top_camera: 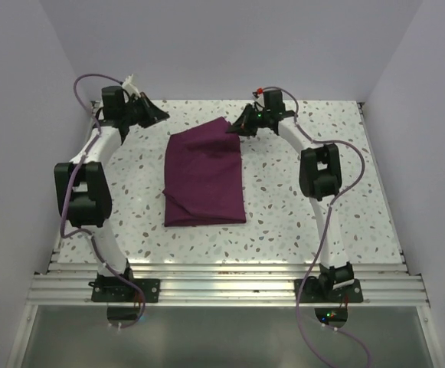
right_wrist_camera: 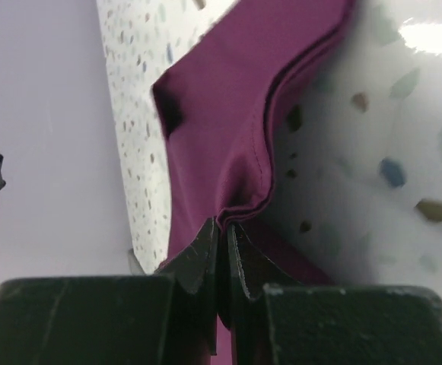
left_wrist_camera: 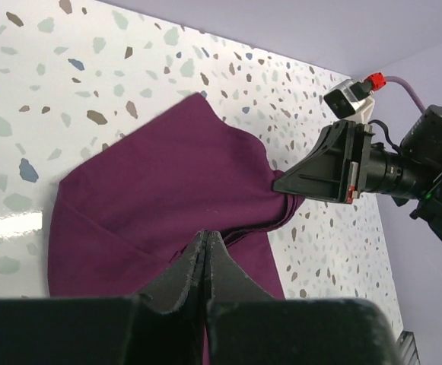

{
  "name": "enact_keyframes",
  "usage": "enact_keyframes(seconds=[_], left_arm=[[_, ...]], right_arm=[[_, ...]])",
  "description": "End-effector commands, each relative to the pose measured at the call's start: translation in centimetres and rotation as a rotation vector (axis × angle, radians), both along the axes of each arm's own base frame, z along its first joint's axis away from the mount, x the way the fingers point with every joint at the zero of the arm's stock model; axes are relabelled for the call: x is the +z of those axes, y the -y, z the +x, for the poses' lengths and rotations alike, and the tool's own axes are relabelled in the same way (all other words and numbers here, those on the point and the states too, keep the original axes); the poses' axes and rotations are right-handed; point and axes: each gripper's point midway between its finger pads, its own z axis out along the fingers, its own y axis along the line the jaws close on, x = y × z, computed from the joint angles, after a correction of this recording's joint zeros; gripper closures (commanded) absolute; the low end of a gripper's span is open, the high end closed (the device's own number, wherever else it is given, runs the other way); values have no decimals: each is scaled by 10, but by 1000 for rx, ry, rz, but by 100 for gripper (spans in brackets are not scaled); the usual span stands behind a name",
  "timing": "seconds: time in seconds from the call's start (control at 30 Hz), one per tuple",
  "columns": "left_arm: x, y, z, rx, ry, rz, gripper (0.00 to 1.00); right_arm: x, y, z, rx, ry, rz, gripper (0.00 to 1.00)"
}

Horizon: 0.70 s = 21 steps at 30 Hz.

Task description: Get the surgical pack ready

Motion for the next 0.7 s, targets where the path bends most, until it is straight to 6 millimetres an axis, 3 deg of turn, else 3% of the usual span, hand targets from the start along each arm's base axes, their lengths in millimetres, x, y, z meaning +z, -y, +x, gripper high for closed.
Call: enact_keyframes(seconds=[0.0,0.07,0.1,0.17,0.23,0.27,0.33,0.37,0.43,0.47,0.53,0.57,0.6,0.63,0.67], left_arm=[[-11,2,-38,-25,-68,16,100],[-2,4,-51,-31,-45,26,100],[-9,2,-57,-28,-59,31,100],[-12,2,-54,-32,-70,37,100],[-25,1,-48,-21,-116,36,93],[-38,4,-42,-25,-149,9,89],[-44,6,-30,-27,-153,-8,81],[-59,7,-26,-28,-183,-13,76],[-59,10,-14,-41,-167,-17,70],[-69,10,-10,-43,-181,-16,65],[-80,8,1,-54,-183,3,62],[-72,6,13,-52,-154,16,61],[-76,5,19,-47,-154,31,60],[-91,2,24,-43,-174,46,56],[-82,-1,38,-32,-139,56,54]], right_arm=[[76,-4,-33,89,86,18,100],[70,-3,-47,115,75,-7,100],[71,-1,-52,122,71,-17,100],[58,4,-55,137,65,-49,100],[44,5,-50,143,76,-70,97],[38,4,-47,145,77,-77,96],[19,3,-40,155,57,-91,95],[14,3,-38,155,48,-97,93],[3,5,-28,124,48,-121,92],[-7,9,-25,105,29,-134,90],[-19,16,-21,64,-9,-163,79],[-22,17,-19,46,-20,-165,76],[-27,21,-18,30,-32,-171,75],[-35,24,-15,19,-41,-175,70],[-37,25,-13,11,-46,-172,67]])
